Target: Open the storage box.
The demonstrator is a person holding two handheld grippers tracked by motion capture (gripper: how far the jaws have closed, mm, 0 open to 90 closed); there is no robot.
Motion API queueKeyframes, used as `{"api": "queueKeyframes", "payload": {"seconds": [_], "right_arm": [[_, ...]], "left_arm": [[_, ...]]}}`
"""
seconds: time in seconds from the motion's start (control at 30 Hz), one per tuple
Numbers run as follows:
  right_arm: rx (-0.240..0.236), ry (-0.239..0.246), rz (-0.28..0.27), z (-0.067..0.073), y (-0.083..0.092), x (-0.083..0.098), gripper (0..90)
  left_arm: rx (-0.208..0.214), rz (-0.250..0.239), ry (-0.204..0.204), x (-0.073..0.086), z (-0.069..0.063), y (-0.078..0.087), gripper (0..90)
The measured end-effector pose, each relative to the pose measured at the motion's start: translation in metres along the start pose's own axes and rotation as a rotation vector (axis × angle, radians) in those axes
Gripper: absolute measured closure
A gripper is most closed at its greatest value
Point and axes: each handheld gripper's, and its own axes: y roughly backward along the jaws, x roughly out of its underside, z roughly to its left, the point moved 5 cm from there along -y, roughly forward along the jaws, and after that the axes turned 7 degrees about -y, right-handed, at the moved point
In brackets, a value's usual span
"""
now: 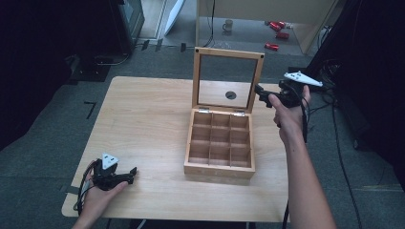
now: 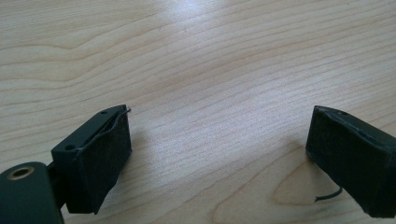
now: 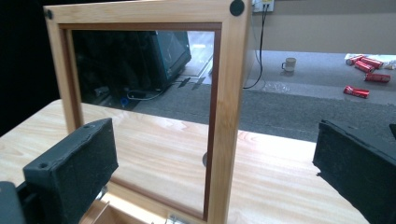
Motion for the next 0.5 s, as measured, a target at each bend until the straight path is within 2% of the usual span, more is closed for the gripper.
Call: {"api": "queueKeyframes", "payload": {"seconds": [0.03, 0.07, 0.1, 0.13, 0.17, 0.23, 0.5], "right_arm": [[0.000, 0.000, 0.000, 0.000, 0.000, 0.000, 0.0], [-0.002, -0.002, -0.004, -0.002, 0.010, 0.004, 0.0], [-0.002, -0.002, -0.004, -0.002, 0.010, 0.004, 0.0], [-0.002, 0.003, -0.009, -0.003, 0.019, 0.008, 0.0], [-0.002, 0.003, -0.009, -0.003, 0.019, 0.008, 0.0], [0.011, 0.012, -0.008, -0.006, 0.030, 0.016, 0.0], [0.019, 0.005, -0.010, -0.013, 0.053, 0.038, 0.0]], "left_arm": [[0.000, 0.000, 0.000, 0.000, 0.000, 0.000, 6.8], [-0.001, 0.001, 0.001, 0.000, 0.000, 0.000, 6.8], [-0.001, 0.001, 0.001, 0.000, 0.000, 0.000, 6.8], [-0.001, 0.001, 0.000, 0.000, 0.000, 0.000, 6.8], [-0.001, 0.001, 0.000, 0.000, 0.000, 0.000, 6.8], [-0.002, 0.002, -0.003, 0.000, 0.000, 0.000, 6.8], [-0.002, 0.000, 0.002, -0.001, 0.000, -0.001, 6.8]]}}
